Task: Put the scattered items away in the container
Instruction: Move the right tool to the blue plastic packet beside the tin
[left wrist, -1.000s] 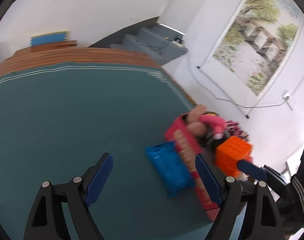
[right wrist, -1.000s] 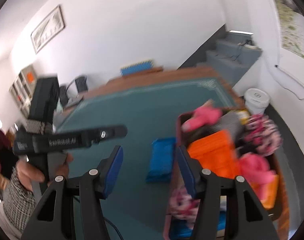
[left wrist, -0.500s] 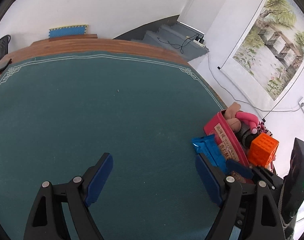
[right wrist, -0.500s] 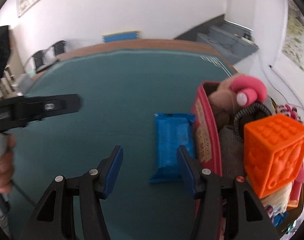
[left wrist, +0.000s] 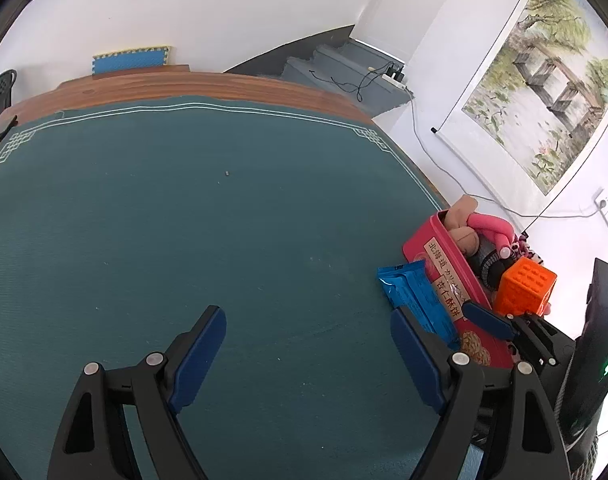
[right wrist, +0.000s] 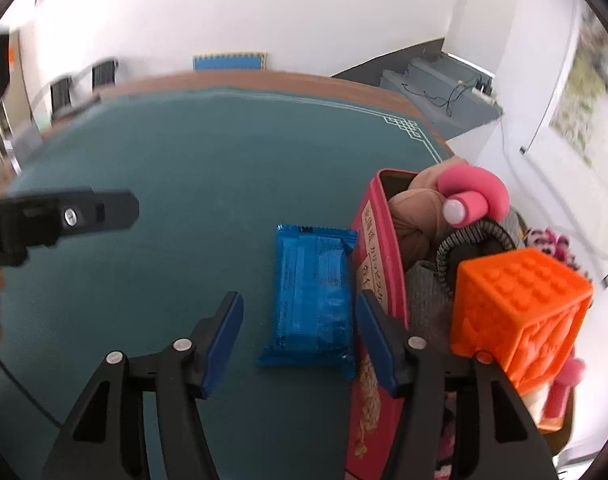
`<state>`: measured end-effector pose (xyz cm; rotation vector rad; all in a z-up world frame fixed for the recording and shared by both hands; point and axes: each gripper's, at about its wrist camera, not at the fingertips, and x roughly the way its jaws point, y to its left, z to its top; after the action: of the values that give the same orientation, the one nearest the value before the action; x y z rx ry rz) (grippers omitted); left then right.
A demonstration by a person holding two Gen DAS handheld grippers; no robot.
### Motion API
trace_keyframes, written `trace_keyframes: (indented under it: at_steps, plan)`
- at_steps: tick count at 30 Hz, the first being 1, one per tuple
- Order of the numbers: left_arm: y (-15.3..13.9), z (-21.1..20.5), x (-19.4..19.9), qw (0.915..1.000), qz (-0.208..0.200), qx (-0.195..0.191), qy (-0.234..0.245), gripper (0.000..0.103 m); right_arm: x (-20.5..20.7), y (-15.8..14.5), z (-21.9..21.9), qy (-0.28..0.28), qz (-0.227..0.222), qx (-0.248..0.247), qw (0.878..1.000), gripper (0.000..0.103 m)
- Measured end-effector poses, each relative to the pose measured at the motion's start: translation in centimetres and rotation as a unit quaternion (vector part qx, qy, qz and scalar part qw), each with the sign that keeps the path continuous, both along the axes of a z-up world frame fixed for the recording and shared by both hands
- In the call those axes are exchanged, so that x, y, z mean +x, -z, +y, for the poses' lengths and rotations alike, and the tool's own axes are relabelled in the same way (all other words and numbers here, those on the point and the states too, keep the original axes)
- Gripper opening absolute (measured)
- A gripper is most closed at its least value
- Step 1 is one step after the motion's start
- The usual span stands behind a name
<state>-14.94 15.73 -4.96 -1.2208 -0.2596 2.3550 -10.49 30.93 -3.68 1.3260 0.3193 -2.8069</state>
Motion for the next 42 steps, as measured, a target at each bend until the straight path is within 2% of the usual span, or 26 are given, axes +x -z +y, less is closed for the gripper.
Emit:
trace_keyframes:
  at_steps: [7,14,16,18,22,25,28,30,31,35,39,42]
  plan:
    - [-0.3,-0.9,-0.1,0.9998,-0.004,0.014,-0.011,0.086,-1.7,2.1,-3.1,0.027,-0.017,0.097,0.995,0.087]
    - [-0.2,-1.2,-0.1,0.9997,-0.009,0.019,-0.013,0.086,-2.4,2.2,-2.5,0.018,-0.031,0.064,0.997,0.085]
    - [-0.2,-1.1,0.0,0.9998,-0.010,0.016,-0.010,0.086,-2.5,2.1,-2.4,0.008,-0.038,0.046,0.998,0.074]
    - [-0.2,-1.0,0.0,0.9998,-0.009,0.016,-0.009,0.086,-2.3,1.7,-2.0,-0.001,-0.034,0.022,0.999,0.072]
    - [0.0,-1.1,-0.1,0.9997,-0.011,0.016,-0.011,0.086,-0.7,0.2,-0.5,-0.048,-0.043,-0.064,0.996,0.072]
    - [0.1,-1.1,-0.2,0.9997,-0.013,0.015,-0.014,0.086,0.3,-0.2,0.0,-0.100,-0.071,-0.148,0.981,0.071]
    - [0.2,-1.2,-0.2,0.9997,-0.014,0.015,-0.015,0.086,1.2,-0.5,-0.3,-0.073,-0.027,-0.093,0.993,0.072]
    - [0.3,-1.2,-0.2,0.9997,-0.014,0.015,-0.015,0.086,1.0,-1.1,0.4,-0.055,-0.009,-0.086,0.995,0.074]
    - [0.3,-1.1,-0.2,0.9997,-0.015,0.015,-0.015,0.086,0.8,-1.4,0.9,-0.042,-0.003,-0.082,0.996,0.078]
    - [0.5,-1.0,-0.3,0.9996,-0.018,0.014,-0.015,0.086,-1.2,-0.9,2.0,0.019,-0.023,-0.057,0.998,0.079]
    - [0.4,-1.3,-0.3,0.9995,-0.019,0.018,-0.019,0.086,-4.0,0.7,0.0,0.032,-0.050,0.015,0.998,0.085]
    - [0.3,-1.6,-0.4,0.9994,-0.019,0.021,-0.020,0.086,-6.1,1.9,-0.8,0.026,-0.074,0.045,0.996,0.090]
